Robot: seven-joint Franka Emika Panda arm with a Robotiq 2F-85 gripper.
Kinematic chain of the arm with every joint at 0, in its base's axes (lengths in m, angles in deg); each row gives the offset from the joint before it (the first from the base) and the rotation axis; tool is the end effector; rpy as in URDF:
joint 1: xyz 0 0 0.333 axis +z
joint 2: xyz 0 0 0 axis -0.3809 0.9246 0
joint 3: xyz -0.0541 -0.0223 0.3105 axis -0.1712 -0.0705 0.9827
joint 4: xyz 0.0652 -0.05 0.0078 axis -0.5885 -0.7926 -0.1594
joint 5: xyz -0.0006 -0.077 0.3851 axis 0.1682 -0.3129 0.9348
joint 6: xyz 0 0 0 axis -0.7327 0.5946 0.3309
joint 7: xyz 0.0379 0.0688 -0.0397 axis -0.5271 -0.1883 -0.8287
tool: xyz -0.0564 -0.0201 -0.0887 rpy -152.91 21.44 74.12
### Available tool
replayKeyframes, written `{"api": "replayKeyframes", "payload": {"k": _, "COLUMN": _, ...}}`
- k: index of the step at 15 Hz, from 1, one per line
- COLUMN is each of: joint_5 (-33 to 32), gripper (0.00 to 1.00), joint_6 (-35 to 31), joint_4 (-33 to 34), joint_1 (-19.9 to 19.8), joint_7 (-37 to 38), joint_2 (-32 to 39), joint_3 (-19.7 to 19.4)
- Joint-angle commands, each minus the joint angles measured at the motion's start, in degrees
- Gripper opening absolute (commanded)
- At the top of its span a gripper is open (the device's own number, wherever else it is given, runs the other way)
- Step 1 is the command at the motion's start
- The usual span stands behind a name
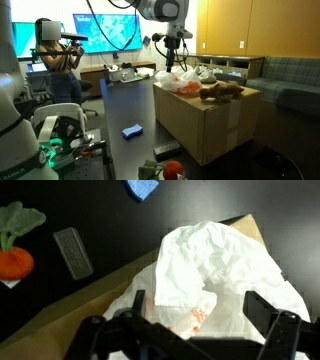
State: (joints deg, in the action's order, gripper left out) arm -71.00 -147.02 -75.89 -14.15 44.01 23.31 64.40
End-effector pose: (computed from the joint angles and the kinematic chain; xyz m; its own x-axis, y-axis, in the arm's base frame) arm 0.6008 0.1544 0.4430 0.9140 -0.3715 -0.1633 -0.3976 -0.9002 -0.1777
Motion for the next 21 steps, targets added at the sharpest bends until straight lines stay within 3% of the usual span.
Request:
{"api": "replayKeyframes", "payload": {"k": 1, "joint_5": -1.39, "gripper": 1.0, "joint_6": 0.7, "joint_4": 4.18, "joint_1": 1.96, "joint_7": 13.36, "joint_2": 3.83, "joint_3": -0.63}}
{"api": "replayKeyframes", "payload": {"k": 8, "joint_5": -4.66, "gripper": 1.0, "joint_6": 2.42, "joint_4": 6.2, "joint_1": 4.99, "joint_7": 38.72, "joint_2": 7.73, "joint_3": -1.08}}
{"api": "replayKeyframes", "payload": {"k": 11, "joint_5": -6.02, "gripper": 1.0, "joint_6": 2.58, "joint_4": 7.15, "joint_1": 6.05, "joint_7": 46.14, "joint_2": 8.81, "joint_3": -0.73}}
{"api": "replayKeyframes", "payload": {"k": 17, "joint_5": -7.43, "gripper": 1.0, "joint_6": 0.95, "joint_4": 7.33, "joint_1": 5.63, "joint_7": 50.48, "joint_2": 10.81, "joint_3": -1.23}}
{"api": "replayKeyframes", "payload": {"k": 21, "joint_5": -7.09, "gripper": 1.0, "joint_6": 0.33, "joint_4": 6.57, "joint_1": 3.75, "joint_7": 48.07, "joint_2": 11.97, "joint_3": -2.37}}
